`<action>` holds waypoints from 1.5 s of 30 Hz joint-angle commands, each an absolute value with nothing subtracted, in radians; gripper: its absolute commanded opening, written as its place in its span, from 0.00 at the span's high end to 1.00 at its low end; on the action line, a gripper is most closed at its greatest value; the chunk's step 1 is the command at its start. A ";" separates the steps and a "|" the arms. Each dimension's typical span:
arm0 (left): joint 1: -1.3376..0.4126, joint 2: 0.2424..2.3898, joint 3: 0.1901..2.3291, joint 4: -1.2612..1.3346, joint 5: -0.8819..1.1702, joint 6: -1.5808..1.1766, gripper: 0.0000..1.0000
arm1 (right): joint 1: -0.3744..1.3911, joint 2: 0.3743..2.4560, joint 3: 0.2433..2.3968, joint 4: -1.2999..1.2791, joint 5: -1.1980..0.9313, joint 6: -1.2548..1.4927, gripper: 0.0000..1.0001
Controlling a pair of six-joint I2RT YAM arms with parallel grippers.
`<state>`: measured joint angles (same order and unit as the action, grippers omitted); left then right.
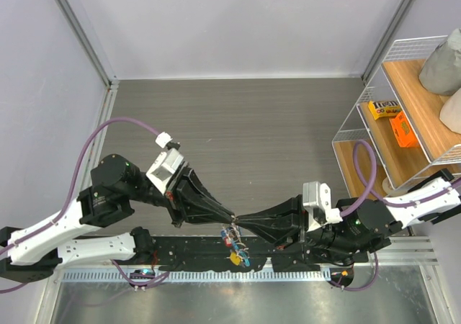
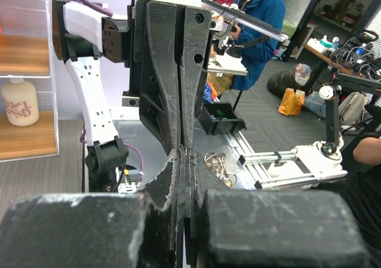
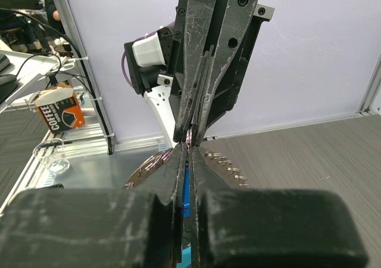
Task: Put the keys on the keyring
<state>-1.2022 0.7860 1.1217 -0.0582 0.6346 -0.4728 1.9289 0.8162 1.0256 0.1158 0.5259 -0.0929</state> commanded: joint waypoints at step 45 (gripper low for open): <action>-1.201 0.788 1.221 -0.402 0.621 -0.460 0.65 | 1.876 1.032 1.562 -0.667 0.488 0.321 0.94</action>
<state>-1.2022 0.7837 1.1893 -0.4026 0.5766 -0.4679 1.8938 1.0271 1.5204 -0.7162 0.4957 0.2699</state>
